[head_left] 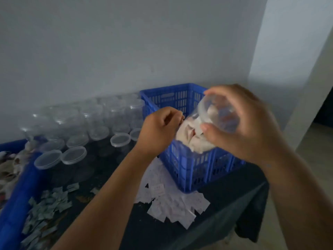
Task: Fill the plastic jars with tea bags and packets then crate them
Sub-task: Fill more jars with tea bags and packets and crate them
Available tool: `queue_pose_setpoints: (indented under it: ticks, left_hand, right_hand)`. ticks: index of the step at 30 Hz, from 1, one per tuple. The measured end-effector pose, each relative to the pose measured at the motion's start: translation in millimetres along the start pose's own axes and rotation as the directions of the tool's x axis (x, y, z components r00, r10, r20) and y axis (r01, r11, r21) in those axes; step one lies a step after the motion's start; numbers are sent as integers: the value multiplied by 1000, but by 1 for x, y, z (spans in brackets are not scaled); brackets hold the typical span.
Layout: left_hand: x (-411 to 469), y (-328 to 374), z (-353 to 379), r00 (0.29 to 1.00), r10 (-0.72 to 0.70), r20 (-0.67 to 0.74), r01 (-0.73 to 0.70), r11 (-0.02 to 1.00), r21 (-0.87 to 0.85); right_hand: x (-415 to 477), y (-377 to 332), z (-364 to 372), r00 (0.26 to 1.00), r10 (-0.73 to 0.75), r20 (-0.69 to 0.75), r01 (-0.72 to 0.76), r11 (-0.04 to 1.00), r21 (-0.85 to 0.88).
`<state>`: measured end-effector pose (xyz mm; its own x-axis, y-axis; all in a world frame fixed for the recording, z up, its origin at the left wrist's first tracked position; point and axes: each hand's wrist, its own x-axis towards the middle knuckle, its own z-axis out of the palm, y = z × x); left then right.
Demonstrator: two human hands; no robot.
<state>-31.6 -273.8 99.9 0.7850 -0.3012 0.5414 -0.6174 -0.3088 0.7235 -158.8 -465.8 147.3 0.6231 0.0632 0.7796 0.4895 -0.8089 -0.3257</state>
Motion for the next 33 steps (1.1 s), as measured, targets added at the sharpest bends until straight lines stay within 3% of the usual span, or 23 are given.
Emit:
queue_pose_setpoints:
  ticks: [3, 5, 7, 9, 12, 16, 21, 25, 28, 31, 33]
  left_hand:
    - [22, -2, 31, 999, 28, 18, -28, 1000, -8]
    - [27, -12, 52, 995, 65, 79, -76, 986, 148]
    - [24, -24, 69, 986, 160, 47, -167, 960, 226]
    - [20, -36, 73, 960, 276, -53, -262, 947, 188]
    - [20, -44, 71, 898, 435, -66, -418, 890, 182]
    - [22, -45, 76, 885, 446, -134, -423, 890, 168]
    - [19, -49, 82, 857, 473, -204, -436, 877, 202]
    - [18, -52, 84, 836, 502, -221, -457, 860, 225]
    - [18, -54, 85, 825, 521, -222, -470, 848, 244]
    - [19, -52, 85, 821, 524, -226, -474, 847, 243]
    - [18, -51, 85, 825, 520, -222, -470, 849, 240]
  right_hand:
    - [24, 20, -29, 994, 3, -106, -15, 993, -113]
    - [40, 34, -37, 988, 20, -152, -45, 985, -167]
    - [60, 49, -33, 988, 66, -139, -92, 976, -195]
    - [82, 67, -18, 991, 115, -64, -128, 960, -248]
    - [116, 99, 27, 978, 147, 147, -82, 924, -375]
    - [149, 138, 100, 896, 194, 399, 68, 829, -555]
    - [178, 179, 153, 828, 301, 473, 199, 631, -750]
    - [179, 199, 175, 769, 380, 514, 201, 620, -758]
    - [168, 214, 192, 646, 516, 562, 152, 635, -757]
    - [157, 217, 201, 409, 644, 647, 151, 651, -744]
    - [153, 216, 203, 295, 648, 702, 207, 674, -709]
